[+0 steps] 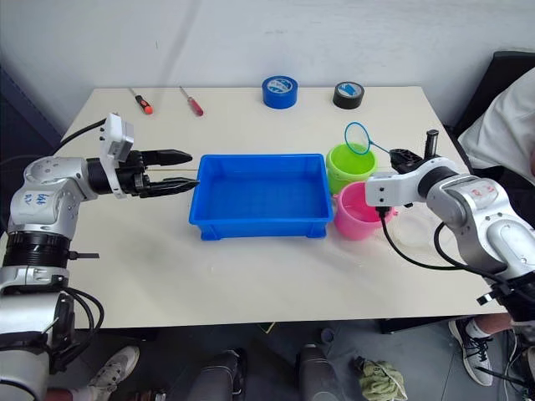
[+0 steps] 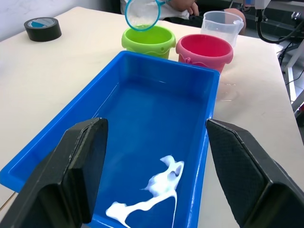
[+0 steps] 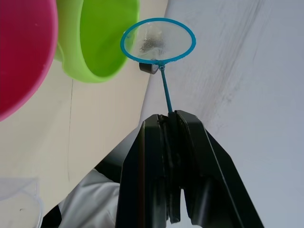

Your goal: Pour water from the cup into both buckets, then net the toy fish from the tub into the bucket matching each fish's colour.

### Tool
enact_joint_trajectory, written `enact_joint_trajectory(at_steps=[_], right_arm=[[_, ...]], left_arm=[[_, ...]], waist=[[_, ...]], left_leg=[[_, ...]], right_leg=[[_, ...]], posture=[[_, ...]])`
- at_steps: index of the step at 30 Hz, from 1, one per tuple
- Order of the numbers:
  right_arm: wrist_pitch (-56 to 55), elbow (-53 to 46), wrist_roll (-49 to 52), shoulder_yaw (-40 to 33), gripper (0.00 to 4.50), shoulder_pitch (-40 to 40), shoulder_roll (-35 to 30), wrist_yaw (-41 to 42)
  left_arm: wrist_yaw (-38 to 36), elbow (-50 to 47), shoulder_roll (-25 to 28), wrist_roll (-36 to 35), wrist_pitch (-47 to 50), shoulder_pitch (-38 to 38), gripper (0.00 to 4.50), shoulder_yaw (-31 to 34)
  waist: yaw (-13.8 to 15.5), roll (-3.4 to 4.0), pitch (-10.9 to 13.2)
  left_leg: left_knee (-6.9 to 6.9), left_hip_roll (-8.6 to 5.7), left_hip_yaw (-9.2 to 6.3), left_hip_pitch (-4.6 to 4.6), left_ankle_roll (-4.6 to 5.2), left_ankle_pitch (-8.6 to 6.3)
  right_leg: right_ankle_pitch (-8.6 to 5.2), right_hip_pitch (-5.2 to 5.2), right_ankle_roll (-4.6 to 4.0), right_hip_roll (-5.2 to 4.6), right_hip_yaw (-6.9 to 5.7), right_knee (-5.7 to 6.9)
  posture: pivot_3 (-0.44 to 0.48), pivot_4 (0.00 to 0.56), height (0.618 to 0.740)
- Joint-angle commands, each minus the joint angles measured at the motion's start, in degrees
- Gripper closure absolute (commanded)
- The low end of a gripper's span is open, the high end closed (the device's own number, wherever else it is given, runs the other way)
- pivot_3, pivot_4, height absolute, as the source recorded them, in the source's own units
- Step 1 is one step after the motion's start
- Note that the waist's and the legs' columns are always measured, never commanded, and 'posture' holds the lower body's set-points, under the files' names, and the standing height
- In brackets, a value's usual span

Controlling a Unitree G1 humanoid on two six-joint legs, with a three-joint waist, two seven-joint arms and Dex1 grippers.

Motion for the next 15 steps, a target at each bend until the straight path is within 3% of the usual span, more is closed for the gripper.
enact_joint_trajectory(at_steps=[1, 5, 8, 12, 15], right_arm=[[1.8, -3.6, 4.9, -6.5, 4.50, 0.5, 1.1, 3.2], [10.6, -7.0, 19.2, -15.1, 4.50, -2.1, 4.9, 12.4], [15.6, -8.9, 36.5, -20.0, 4.50, -3.9, 6.3, 25.1], [29.0, -11.8, 53.1, -18.7, 4.50, -7.2, 7.7, 37.2], [31.7, -11.2, 56.6, -15.0, 4.50, -8.0, 8.9, 41.2]], left_arm=[[-0.3, -2.0, 1.3, -0.8, 0.1, 0.1, 0.92, 1.7], [-2.7, -4.4, 3.6, -2.4, 3.4, 0.3, 0.92, 2.3], [-6.1, -8.7, 7.9, -3.9, 6.9, 2.3, 0.92, 2.8], [-8.8, -16.4, 13.7, -6.5, 12.2, 8.4, 0.92, 4.0], [-8.1, -21.2, 15.4, -8.7, 16.7, 10.6, 0.92, 4.9]], waist=[[0.0, 0.00, 0.0], [-0.2, 0.00, 0.0], [-0.3, 0.00, 0.0], [-0.5, 0.01, 0.0], [-0.2, 0.02, 0.0]], left_leg=[[0.01, 0.00, 0.00, 0.00, 0.00, 0.00], [0.03, 0.02, -0.01, 0.02, 0.00, 0.00], [0.01, 0.06, -0.02, 0.03, 0.00, 0.00], [-0.03, 0.12, -0.09, 0.11, -0.01, 0.00], [0.01, 0.14, -0.16, 0.14, -0.01, -0.01]], right_leg=[[0.00, 0.00, 0.00, 0.00, 0.00, 0.01], [0.00, 0.01, 0.00, 0.03, 0.02, 0.09], [0.00, 0.02, 0.00, 0.03, 0.01, 0.09], [0.00, 0.15, 0.00, -0.07, -0.04, 0.01], [0.00, 0.19, -0.02, -0.15, -0.08, 0.02]], posture=[[0.000, 0.150, 0.734], [0.000, 0.150, 0.734], [0.000, 0.150, 0.734], [0.000, 0.150, 0.734], [0.000, 0.150, 0.734]])
